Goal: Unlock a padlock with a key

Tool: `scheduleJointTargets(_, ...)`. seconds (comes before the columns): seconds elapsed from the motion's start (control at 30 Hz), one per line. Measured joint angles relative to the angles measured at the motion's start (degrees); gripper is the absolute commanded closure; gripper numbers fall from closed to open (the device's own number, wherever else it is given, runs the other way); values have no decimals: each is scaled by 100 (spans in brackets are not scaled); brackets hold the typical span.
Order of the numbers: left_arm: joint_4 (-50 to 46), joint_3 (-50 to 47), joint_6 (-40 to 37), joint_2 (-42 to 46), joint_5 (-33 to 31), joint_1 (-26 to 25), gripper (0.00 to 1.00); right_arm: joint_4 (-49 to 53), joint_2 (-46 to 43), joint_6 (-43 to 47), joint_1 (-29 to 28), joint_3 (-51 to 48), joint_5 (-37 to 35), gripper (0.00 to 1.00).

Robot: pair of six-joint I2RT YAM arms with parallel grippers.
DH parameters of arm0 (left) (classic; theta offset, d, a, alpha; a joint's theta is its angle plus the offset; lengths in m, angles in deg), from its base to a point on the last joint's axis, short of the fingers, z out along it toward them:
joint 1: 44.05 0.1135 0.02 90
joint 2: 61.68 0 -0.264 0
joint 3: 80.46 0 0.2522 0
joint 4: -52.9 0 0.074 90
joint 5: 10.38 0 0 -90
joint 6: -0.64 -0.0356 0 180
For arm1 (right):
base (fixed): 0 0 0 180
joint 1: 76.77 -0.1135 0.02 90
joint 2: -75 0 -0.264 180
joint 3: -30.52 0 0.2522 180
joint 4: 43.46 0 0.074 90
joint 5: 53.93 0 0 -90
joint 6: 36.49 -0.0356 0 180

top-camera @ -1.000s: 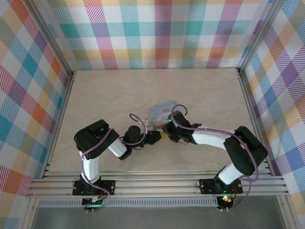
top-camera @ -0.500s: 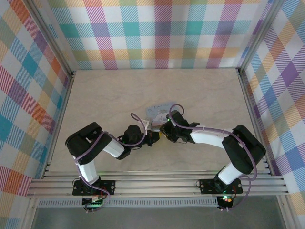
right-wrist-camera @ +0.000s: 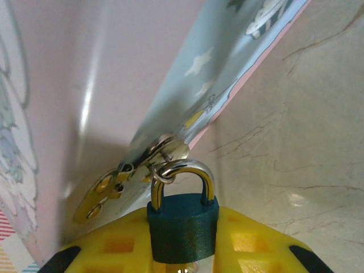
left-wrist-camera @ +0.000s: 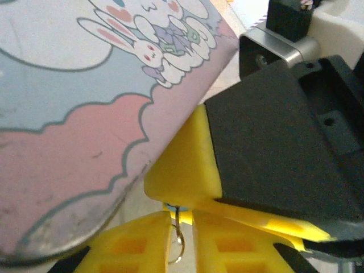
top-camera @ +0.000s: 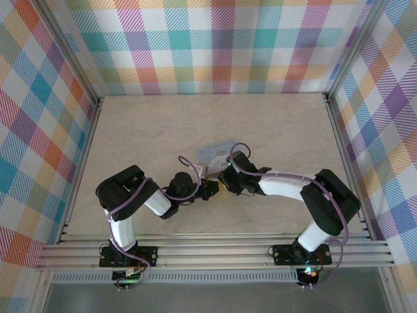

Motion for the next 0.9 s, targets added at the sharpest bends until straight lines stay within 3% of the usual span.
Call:
scheduleJointTargets(0.07,68,-2,57,-66,63,20,100,52,2,4,0,11,-24,100)
scheduleJointTargets(0.27,164,-4,9,-125,142,17,100,184,-7,50,2,39,-39,100)
scheduleJointTargets(0.4,188,-31,-597,-122,-24,-151,100,693,-15,306,83,260,133,100)
scheduleJointTargets(0.67,-216,-39,-2618,133,-2192,-1558,100,2592,74,1322,175,944,415,99)
scheduleJointTargets(0.77,-310,-39,-2940,197,-2542,-1703,100,2669,81,1521,175,973,457,88)
scheduleJointTargets(0.9,-396,-61,-2955,286,-2559,-1668,100,2675,81,1687,173,997,470,66)
